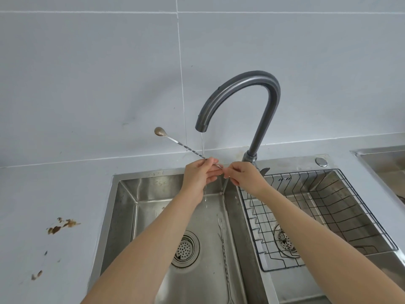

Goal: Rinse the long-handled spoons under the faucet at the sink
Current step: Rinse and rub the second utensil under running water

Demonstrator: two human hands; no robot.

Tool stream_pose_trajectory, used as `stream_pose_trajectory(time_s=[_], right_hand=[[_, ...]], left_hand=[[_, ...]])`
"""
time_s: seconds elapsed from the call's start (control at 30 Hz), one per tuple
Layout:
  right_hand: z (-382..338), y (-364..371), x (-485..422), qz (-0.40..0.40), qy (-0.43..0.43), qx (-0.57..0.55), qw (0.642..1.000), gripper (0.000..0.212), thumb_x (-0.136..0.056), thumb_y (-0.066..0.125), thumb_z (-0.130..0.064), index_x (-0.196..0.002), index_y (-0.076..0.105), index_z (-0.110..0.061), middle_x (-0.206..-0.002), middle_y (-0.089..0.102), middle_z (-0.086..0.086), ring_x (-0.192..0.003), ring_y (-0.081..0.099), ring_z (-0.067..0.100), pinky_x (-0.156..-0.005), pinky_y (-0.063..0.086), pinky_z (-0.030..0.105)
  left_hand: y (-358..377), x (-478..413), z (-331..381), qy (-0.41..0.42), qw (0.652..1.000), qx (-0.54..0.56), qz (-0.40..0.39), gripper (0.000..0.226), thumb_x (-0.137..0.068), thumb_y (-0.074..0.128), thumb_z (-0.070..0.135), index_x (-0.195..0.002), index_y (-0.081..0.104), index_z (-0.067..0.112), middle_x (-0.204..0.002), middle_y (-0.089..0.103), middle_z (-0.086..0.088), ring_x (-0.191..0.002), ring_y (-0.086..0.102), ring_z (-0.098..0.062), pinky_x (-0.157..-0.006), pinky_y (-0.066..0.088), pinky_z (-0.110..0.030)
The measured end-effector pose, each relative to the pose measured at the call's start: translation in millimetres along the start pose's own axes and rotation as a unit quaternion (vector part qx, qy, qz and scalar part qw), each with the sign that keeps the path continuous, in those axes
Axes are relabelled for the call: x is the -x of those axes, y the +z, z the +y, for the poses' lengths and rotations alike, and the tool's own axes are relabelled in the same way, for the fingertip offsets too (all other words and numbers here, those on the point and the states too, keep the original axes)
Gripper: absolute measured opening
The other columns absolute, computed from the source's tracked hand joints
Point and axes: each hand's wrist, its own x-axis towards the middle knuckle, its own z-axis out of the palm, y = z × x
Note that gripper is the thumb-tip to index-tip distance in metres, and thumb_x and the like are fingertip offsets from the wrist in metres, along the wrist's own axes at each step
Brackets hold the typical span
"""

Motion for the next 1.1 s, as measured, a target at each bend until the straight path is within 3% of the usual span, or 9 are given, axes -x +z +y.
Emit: stream_pose_trajectory(time_s=[0.13, 0.33, 0.47, 0.67, 0.87, 0.97, 1.1], right_hand=[[11.8, 2.8, 5.9, -0.006, 0.015, -0.02, 1.0, 0.032, -0.093, 0.051, -0.021, -0.061, 0.055, -0.019, -0.033, 0.044, -0.012, -0.034, 0.032, 0.002, -0.044, 0.028, 0.012], [19.1, 7.7, 11.5, -0.003, 0.029, -0.057, 0.998, 0.03, -0.093, 0.05, -0.02, -0.065, 0.058, -0.017, -0.043, 0.042, -0.009, -0.036, 0.03, 0.003, -0.043, 0.028, 0.011], [12.5, 10.3, 6.1, -0.007, 0.028, -0.061, 0.998, 0.031, -0.094, 0.049, -0.018, -0.065, 0.057, -0.012, -0.041, 0.042, -0.007, -0.03, 0.032, 0.001, -0.039, 0.028, 0.007], [4.6, 15.9, -8.8, -0.026, 0.048, -0.089, 0.995, 0.035, -0.094, 0.049, -0.021, -0.06, 0.055, -0.014, -0.032, 0.042, -0.01, -0.032, 0.03, 0.003, -0.038, 0.027, 0.011], [10.8, 17.0, -5.0, -0.031, 0.076, -0.156, 0.984, 0.034, -0.095, 0.046, -0.019, -0.063, 0.054, -0.01, -0.033, 0.041, -0.009, -0.028, 0.028, 0.001, -0.034, 0.023, 0.012], [17.3, 15.9, 0.4, -0.025, 0.08, -0.174, 0.981, 0.034, -0.096, 0.046, -0.018, -0.063, 0.055, -0.01, -0.042, 0.041, -0.002, -0.029, 0.028, 0.002, -0.035, 0.023, 0.012], [22.4, 15.7, 4.1, -0.021, 0.084, -0.184, 0.979, 0.034, -0.096, 0.046, -0.019, -0.064, 0.055, -0.011, -0.047, 0.04, 0.002, -0.03, 0.028, 0.004, -0.035, 0.023, 0.014]], left_hand=[[-3.9, 1.5, -4.4, 0.015, 1.0, -0.003, 0.007, 0.019, -0.093, 0.049, 0.019, -0.079, 0.062, 0.016, -0.07, 0.07, 0.003, -0.057, 0.067, -0.002, -0.063, 0.051, -0.019], [-5.4, -1.2, -4.4, 0.012, 1.0, 0.015, 0.021, 0.016, -0.091, 0.052, 0.014, -0.079, 0.063, 0.014, -0.072, 0.069, 0.002, -0.059, 0.067, -0.005, -0.057, 0.053, -0.015], [-11.9, -7.4, 1.6, 0.013, 0.999, 0.031, 0.032, 0.014, -0.084, 0.059, 0.001, -0.076, 0.061, 0.012, -0.063, 0.068, 0.002, -0.061, 0.067, -0.008, -0.063, 0.052, -0.019], [-20.0, -13.7, 9.3, 0.052, 0.998, 0.015, 0.037, 0.023, -0.078, 0.062, -0.01, -0.072, 0.056, 0.011, -0.056, 0.068, 0.003, -0.06, 0.061, -0.013, -0.057, 0.048, -0.019], [-17.9, -18.8, 6.7, 0.053, 0.998, -0.021, 0.021, 0.018, -0.088, 0.055, 0.004, -0.074, 0.059, 0.014, -0.059, 0.069, 0.008, -0.055, 0.067, -0.001, -0.055, 0.053, -0.015], [-12.7, -17.7, 2.8, 0.053, 0.998, -0.035, 0.011, 0.024, -0.094, 0.045, 0.011, -0.075, 0.059, 0.014, -0.071, 0.067, 0.0, -0.053, 0.066, 0.0, -0.055, 0.053, -0.015], [-6.9, -15.5, 2.5, 0.055, 0.998, -0.032, 0.009, 0.026, -0.095, 0.043, 0.011, -0.074, 0.058, 0.013, -0.073, 0.065, -0.004, -0.051, 0.065, 0.0, -0.052, 0.052, -0.013]])
